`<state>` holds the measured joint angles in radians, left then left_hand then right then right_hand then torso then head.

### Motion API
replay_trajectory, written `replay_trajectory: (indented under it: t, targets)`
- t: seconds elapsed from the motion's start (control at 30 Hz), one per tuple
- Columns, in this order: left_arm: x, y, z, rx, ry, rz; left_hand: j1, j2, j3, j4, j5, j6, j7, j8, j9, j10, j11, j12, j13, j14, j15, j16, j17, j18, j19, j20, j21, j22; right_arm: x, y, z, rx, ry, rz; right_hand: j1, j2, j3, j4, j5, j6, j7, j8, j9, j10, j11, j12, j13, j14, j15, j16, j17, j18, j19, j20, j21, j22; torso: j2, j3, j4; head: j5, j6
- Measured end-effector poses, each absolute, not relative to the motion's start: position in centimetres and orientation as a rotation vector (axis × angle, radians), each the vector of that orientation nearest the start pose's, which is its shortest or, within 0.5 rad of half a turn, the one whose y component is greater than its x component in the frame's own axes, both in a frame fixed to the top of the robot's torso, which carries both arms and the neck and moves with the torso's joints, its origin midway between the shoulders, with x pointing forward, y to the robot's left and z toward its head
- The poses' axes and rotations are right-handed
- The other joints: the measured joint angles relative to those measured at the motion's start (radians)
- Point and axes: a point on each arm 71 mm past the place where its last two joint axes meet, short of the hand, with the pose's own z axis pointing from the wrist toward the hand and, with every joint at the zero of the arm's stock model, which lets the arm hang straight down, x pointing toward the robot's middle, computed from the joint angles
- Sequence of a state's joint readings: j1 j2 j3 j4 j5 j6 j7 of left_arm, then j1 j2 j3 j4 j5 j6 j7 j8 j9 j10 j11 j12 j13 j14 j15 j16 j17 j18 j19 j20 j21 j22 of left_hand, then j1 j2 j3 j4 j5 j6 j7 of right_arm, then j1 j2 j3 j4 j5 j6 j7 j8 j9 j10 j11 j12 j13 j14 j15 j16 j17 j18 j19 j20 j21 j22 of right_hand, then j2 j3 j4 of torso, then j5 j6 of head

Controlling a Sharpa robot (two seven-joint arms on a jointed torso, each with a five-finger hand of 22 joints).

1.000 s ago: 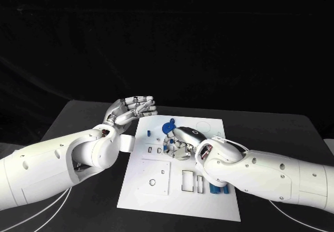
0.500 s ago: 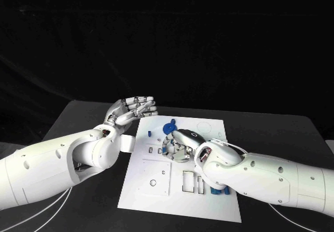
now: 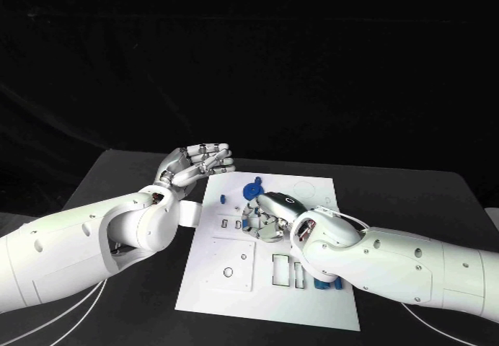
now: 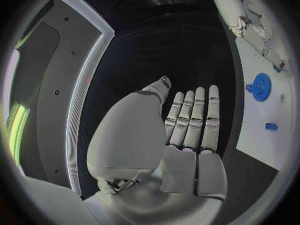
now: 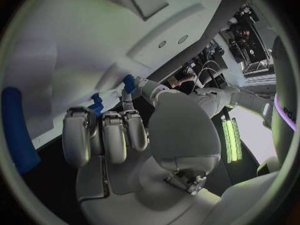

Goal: Assemble the parts on the task board

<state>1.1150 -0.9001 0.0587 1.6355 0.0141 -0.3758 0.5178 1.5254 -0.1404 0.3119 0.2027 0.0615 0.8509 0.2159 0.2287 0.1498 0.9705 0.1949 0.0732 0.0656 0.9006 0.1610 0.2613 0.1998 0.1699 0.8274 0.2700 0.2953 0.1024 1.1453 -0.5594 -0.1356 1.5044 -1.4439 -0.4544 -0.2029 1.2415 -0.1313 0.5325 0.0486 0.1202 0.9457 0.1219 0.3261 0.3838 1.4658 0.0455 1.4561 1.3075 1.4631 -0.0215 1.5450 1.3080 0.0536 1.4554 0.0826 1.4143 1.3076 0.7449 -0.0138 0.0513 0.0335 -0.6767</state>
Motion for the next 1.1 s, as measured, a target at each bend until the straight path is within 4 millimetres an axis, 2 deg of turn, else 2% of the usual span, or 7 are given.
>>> replay_trajectory:
  t: [0.4,1.1]
  targets:
    - [46.84,21.19,-16.54,-1.120,1.242,-1.630,0.000,0.000,0.000,0.000,0.000,0.000,0.000,0.000,-0.001,0.000,0.000,0.000,0.000,0.000,0.000,-0.004,0.001,0.000,0.000,0.000,0.000,-0.001,44.70,-6.74,-23.05,-0.184,1.673,0.828,-0.011,-0.018,0.000,0.000,0.004,-0.012,0.012,-0.005,-0.004,0.000,0.000,-0.010,0.000,0.000,0.000,0.000,0.000,0.000,0.000,0.000,-0.009,0.000,0.000,-0.0003,0.0000,-0.003,-0.002]
    - [46.85,21.29,-16.57,-1.123,1.245,-1.627,0.000,0.000,0.000,0.000,0.000,0.000,0.000,0.000,-0.001,0.000,0.000,0.000,0.000,0.000,0.000,-0.004,0.001,0.000,0.004,-0.004,0.000,-0.001,44.66,-6.82,-23.25,-0.192,1.669,0.816,-0.036,-0.044,-0.016,0.016,0.004,-0.034,0.027,-0.027,-0.009,-0.014,0.014,-0.026,0.000,0.003,0.004,0.000,0.000,0.000,-0.007,0.007,-0.020,0.000,0.000,-0.0009,0.0001,-0.006,-0.005]
